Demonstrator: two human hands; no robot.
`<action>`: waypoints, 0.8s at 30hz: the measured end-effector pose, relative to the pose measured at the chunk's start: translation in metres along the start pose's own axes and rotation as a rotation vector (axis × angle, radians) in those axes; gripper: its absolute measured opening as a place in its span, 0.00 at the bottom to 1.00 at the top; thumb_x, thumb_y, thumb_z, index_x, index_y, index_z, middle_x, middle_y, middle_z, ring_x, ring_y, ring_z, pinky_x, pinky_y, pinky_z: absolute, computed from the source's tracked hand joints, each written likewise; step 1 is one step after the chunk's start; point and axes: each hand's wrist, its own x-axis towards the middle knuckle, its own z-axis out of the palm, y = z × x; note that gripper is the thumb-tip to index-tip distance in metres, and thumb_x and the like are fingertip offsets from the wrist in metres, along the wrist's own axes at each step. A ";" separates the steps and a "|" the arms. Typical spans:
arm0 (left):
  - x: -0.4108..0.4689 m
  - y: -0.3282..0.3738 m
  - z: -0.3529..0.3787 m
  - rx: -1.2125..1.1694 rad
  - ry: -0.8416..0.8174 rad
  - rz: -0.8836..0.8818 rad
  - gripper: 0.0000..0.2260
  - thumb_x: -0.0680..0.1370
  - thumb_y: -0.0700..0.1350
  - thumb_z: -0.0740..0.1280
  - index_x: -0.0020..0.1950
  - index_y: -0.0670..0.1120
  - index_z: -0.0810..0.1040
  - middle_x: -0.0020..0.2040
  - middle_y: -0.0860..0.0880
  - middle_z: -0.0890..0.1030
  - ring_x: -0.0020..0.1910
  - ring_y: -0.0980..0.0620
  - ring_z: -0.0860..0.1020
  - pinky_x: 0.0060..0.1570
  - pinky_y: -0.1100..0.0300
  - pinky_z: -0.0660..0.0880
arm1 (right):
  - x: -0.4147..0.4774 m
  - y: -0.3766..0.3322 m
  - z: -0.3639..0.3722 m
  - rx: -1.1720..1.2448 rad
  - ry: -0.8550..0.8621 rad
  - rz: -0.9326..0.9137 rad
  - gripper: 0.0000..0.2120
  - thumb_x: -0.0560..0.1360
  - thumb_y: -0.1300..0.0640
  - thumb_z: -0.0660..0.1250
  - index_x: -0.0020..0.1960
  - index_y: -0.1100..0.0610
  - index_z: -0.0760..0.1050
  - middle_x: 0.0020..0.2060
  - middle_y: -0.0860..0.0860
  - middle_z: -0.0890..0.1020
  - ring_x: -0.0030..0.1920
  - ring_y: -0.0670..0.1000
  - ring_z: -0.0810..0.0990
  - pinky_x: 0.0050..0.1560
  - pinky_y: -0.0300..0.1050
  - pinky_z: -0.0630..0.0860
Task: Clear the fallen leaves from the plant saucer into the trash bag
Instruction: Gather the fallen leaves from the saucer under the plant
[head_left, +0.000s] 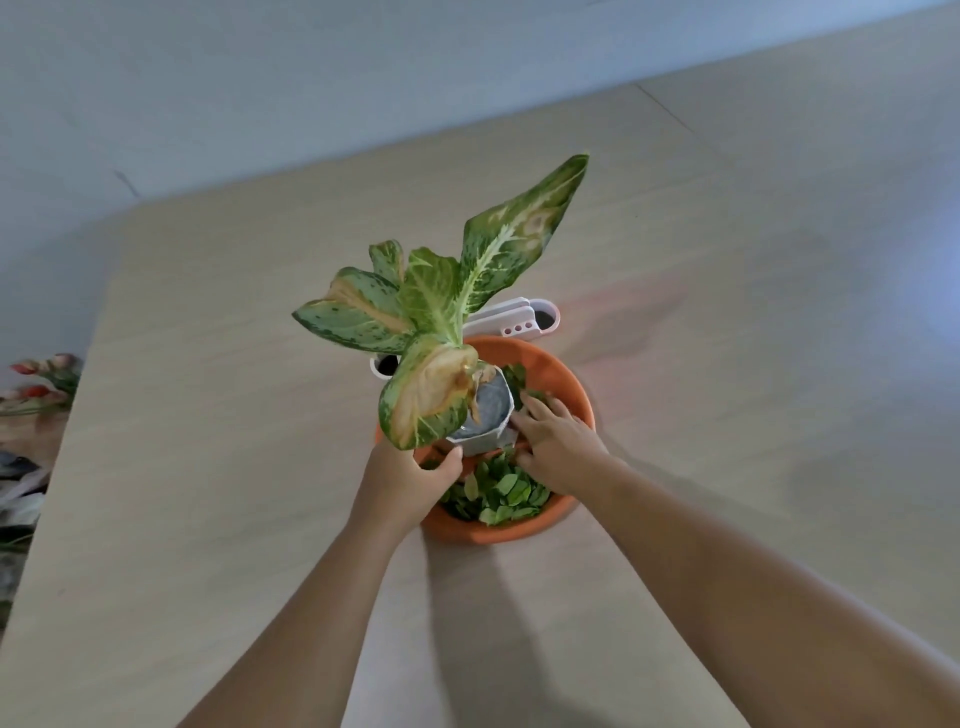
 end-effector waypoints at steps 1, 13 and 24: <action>0.000 0.001 0.001 -0.034 -0.017 0.011 0.22 0.70 0.55 0.74 0.62 0.57 0.74 0.58 0.60 0.77 0.58 0.60 0.76 0.55 0.65 0.72 | -0.007 -0.002 0.001 -0.014 -0.006 0.002 0.27 0.78 0.47 0.57 0.75 0.47 0.57 0.77 0.52 0.57 0.77 0.61 0.54 0.75 0.61 0.57; 0.000 -0.008 0.006 -0.027 0.079 -0.057 0.30 0.68 0.64 0.71 0.66 0.57 0.68 0.62 0.58 0.77 0.61 0.56 0.75 0.59 0.57 0.73 | -0.002 0.007 -0.022 0.044 0.179 -0.062 0.21 0.78 0.52 0.59 0.70 0.51 0.66 0.72 0.52 0.66 0.72 0.58 0.62 0.71 0.56 0.65; -0.028 -0.014 0.064 0.548 -0.192 0.014 0.35 0.73 0.68 0.55 0.74 0.48 0.63 0.76 0.48 0.62 0.74 0.45 0.58 0.74 0.50 0.58 | 0.025 0.022 -0.020 -0.182 0.007 -0.336 0.21 0.80 0.53 0.55 0.72 0.55 0.65 0.73 0.52 0.66 0.72 0.58 0.64 0.71 0.55 0.64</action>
